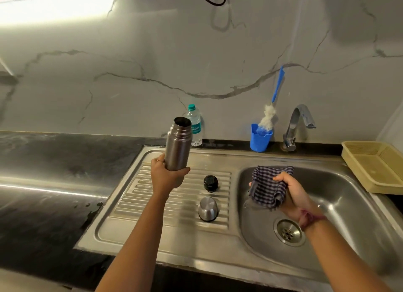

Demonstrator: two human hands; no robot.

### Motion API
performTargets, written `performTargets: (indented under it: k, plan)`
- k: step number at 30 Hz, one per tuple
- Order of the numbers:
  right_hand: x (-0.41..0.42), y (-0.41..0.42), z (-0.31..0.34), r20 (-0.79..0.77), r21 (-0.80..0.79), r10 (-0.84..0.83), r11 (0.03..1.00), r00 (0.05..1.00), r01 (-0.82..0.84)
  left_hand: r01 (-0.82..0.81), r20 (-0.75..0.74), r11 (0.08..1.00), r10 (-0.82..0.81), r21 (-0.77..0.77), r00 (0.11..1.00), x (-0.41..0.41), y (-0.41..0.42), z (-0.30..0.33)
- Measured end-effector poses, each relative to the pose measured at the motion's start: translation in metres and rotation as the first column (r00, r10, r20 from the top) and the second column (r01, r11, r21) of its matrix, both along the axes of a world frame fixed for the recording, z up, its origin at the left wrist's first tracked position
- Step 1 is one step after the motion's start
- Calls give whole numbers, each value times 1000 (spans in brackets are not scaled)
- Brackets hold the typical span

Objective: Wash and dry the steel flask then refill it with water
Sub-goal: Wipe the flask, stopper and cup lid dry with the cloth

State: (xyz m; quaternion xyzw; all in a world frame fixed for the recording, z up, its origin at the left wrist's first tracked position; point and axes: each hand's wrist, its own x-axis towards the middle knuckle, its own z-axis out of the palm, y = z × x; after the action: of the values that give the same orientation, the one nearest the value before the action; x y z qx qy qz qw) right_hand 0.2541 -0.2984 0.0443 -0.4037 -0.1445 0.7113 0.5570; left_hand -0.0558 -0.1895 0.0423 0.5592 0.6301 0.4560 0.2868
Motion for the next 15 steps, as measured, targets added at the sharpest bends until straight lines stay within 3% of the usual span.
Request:
performTargets:
  k: [6, 15]
  plan:
    - [-10, 13, -4, -13, -53, -204, 978, 979, 203, -17, 254, 989, 55, -147, 966, -12, 5, -5]
    - [-19, 25, -14, -5, -92, -280, 956, 960, 278, -69, 269, 976, 125, -208, 955, -15, 9, -26]
